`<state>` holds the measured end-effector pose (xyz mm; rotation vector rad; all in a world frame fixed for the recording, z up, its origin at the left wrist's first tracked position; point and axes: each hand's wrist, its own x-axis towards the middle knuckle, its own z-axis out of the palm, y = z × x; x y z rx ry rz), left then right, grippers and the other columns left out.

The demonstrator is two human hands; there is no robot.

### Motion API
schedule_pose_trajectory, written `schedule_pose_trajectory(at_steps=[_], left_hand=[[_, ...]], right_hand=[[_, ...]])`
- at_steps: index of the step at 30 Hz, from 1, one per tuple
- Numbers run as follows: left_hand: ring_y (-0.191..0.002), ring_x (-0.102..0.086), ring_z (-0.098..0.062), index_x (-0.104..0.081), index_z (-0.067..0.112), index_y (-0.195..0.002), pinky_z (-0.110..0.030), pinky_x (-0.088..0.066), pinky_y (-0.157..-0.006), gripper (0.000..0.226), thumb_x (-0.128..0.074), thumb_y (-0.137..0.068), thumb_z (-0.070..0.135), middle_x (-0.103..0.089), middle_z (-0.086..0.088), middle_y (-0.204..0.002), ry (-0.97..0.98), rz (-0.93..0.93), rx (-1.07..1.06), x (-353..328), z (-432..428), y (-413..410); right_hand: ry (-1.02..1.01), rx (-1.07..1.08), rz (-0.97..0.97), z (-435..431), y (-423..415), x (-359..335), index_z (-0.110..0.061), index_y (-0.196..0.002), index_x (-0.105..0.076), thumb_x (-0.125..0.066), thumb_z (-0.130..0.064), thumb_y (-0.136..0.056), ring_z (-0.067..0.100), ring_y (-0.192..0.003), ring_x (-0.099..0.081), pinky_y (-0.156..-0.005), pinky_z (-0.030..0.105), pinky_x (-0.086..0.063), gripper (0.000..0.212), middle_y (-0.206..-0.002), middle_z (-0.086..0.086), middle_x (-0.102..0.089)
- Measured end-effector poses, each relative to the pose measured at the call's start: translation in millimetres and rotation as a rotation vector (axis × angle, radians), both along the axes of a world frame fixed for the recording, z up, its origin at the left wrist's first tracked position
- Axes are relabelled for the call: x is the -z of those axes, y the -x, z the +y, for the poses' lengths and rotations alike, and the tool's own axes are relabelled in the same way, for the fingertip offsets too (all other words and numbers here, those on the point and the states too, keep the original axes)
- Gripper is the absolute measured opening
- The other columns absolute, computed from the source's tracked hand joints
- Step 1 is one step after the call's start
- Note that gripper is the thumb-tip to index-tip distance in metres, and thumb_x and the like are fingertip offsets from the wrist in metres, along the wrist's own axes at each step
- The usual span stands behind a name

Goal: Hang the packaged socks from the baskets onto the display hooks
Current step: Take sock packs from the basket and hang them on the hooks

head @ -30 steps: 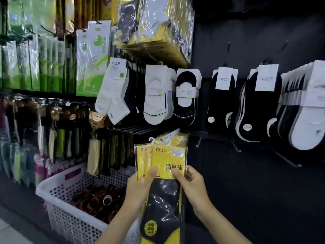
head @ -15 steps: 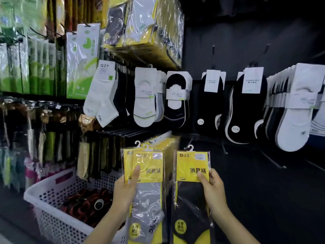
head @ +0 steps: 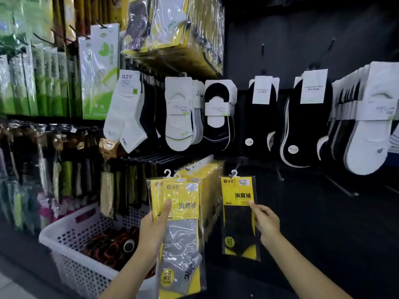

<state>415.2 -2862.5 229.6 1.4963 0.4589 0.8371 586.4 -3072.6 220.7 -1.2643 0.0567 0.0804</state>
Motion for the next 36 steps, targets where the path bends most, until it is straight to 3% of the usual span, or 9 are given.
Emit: schedule_pose_trajectory(at_steps=[5,8,11,14,17,21,26,30,36], left_hand=[[-0.04,-0.036,0.002,-0.05,0.027,-0.064,-0.008,-0.034,-0.042,0.035,-0.06,-0.079,0.057,-0.036,0.012,-0.056,0.061,0.031,0.018,11,-4,-1],[-0.051,-0.039,-0.008,-0.056,0.027,-0.069,-0.016,-0.035,-0.056,0.033,-0.06,-0.078,0.058,-0.035,0.003,-0.053,0.099,0.035,0.052,15,-12,-8],[-0.05,-0.039,-0.003,-0.058,0.032,-0.073,-0.009,-0.035,-0.045,0.025,-0.062,-0.079,0.056,-0.041,0.011,-0.058,0.125,0.018,0.09,11,-29,-14],[-0.052,-0.062,-0.001,-0.066,0.03,-0.081,-0.011,-0.043,-0.046,0.02,-0.067,-0.078,0.049,-0.067,0.012,-0.061,0.154,-0.017,0.13,8,-46,-20],[-0.07,-0.07,-0.003,-0.072,0.023,-0.091,-0.013,-0.049,-0.053,0.025,-0.069,-0.078,0.044,-0.075,0.011,-0.079,0.203,-0.049,0.188,6,-58,-20],[-0.061,-0.066,-0.006,-0.068,0.013,-0.079,-0.017,-0.046,-0.05,0.038,-0.056,-0.087,0.048,-0.068,0.011,-0.061,0.212,-0.028,0.137,3,-54,-15],[-0.069,-0.047,-0.002,-0.061,0.015,-0.079,-0.025,-0.035,-0.072,0.039,-0.051,-0.089,0.051,-0.051,0.004,-0.063,0.184,-0.006,0.069,0,-31,-9],[-0.061,-0.041,-0.015,-0.044,0.012,-0.064,-0.023,-0.03,-0.061,0.051,-0.051,-0.082,0.059,-0.04,-0.004,-0.061,0.145,-0.008,0.049,-3,-17,-3],[-0.071,-0.04,0.007,-0.051,0.035,-0.074,-0.03,-0.027,-0.088,0.024,-0.049,-0.089,0.054,-0.048,0.021,-0.076,0.16,-0.036,0.057,-6,-11,-3]], right_hand=[[-0.103,0.097,0.003,-9,10,13,-0.001,-0.101,-0.06,-0.07,-0.009,-0.084,0.029,-0.103,-0.063,-0.087,0.033,-0.051,0.021,-0.098,0.016,-0.064],[-0.03,-0.095,-0.105,-3,33,8,-0.005,-0.105,-0.061,-0.066,-0.022,-0.088,0.024,-0.099,-0.064,-0.083,0.033,-0.053,0.025,-0.103,0.012,-0.065],[0.103,-0.316,-0.248,9,59,-4,-0.011,-0.108,-0.063,-0.064,-0.028,-0.088,0.019,-0.094,-0.067,-0.079,0.029,-0.056,0.027,-0.102,0.008,-0.068],[0.148,-0.426,-0.306,20,77,-11,-0.015,-0.109,-0.063,-0.066,-0.029,-0.087,0.019,-0.09,-0.07,-0.08,0.034,-0.057,0.027,-0.102,0.005,-0.072],[0.094,-0.374,-0.304,24,84,-12,-0.01,-0.104,-0.064,-0.068,-0.02,-0.086,0.019,-0.087,-0.072,-0.069,0.028,-0.058,0.022,-0.096,0.003,-0.075],[0.077,-0.313,-0.304,15,84,-9,-0.008,-0.101,-0.061,-0.062,-0.017,-0.09,0.019,-0.083,-0.072,-0.062,0.023,-0.056,0.014,-0.092,0.005,-0.075],[0.019,-0.129,-0.367,-1,74,-14,-0.009,-0.097,-0.06,-0.056,-0.014,-0.094,0.01,-0.074,-0.072,-0.061,0.02,-0.055,0.007,-0.089,0.005,-0.075],[0.056,-0.045,-0.408,-8,62,-23,-0.014,-0.094,-0.059,-0.057,-0.017,-0.094,0.009,-0.074,-0.071,-0.059,0.017,-0.053,0.004,-0.083,-0.001,-0.075],[0.152,-0.032,-0.396,5,51,-32,-0.011,-0.095,-0.061,-0.06,-0.017,-0.093,0.026,-0.085,-0.069,-0.083,0.043,-0.054,0.006,-0.09,0.011,-0.073]])
